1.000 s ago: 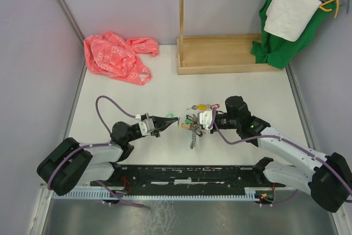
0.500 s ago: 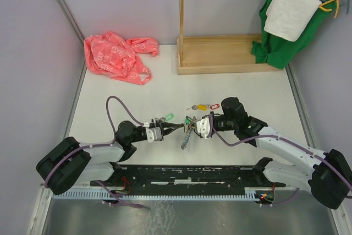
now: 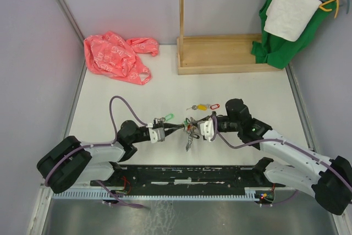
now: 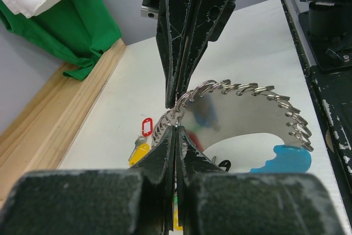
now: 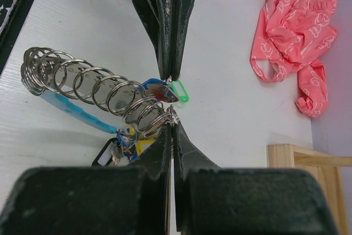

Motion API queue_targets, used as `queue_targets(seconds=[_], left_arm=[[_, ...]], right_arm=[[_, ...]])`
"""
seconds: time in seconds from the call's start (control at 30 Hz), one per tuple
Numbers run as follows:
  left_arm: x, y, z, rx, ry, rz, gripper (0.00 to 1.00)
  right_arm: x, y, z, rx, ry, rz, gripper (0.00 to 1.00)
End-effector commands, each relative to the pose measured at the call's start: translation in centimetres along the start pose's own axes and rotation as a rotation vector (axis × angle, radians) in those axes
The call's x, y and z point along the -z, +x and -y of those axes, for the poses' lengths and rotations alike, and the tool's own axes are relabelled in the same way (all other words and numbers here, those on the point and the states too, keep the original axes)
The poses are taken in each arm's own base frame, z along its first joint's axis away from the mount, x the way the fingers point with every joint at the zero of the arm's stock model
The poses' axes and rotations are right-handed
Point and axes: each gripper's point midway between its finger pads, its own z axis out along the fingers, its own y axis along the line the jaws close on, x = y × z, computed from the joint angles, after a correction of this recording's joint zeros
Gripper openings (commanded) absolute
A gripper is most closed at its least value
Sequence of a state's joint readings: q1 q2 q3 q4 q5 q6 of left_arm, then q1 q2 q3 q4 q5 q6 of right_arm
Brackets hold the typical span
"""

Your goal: Put the keys on the keyring

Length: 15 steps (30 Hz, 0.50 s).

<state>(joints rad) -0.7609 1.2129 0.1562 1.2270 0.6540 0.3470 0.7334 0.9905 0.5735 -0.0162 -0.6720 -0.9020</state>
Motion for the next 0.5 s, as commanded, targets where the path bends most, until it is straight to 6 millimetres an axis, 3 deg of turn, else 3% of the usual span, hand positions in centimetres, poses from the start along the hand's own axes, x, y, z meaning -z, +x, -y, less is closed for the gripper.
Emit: queue_targets(seconds=[0.0, 0.47], left_arm=[[-0.5, -1.5, -1.6, -0.099, -0.044, 0.036, 0.03], [-0.2, -1.0, -1.1, -0.081, -0.044, 0.028, 0.03]], right_arm=[[0.3, -2.2, 1.3, 0.062, 0.057, 0.081, 0.01], [-0.3, -1.0, 0.9, -0.007, 0.123, 0.103, 0.01]])
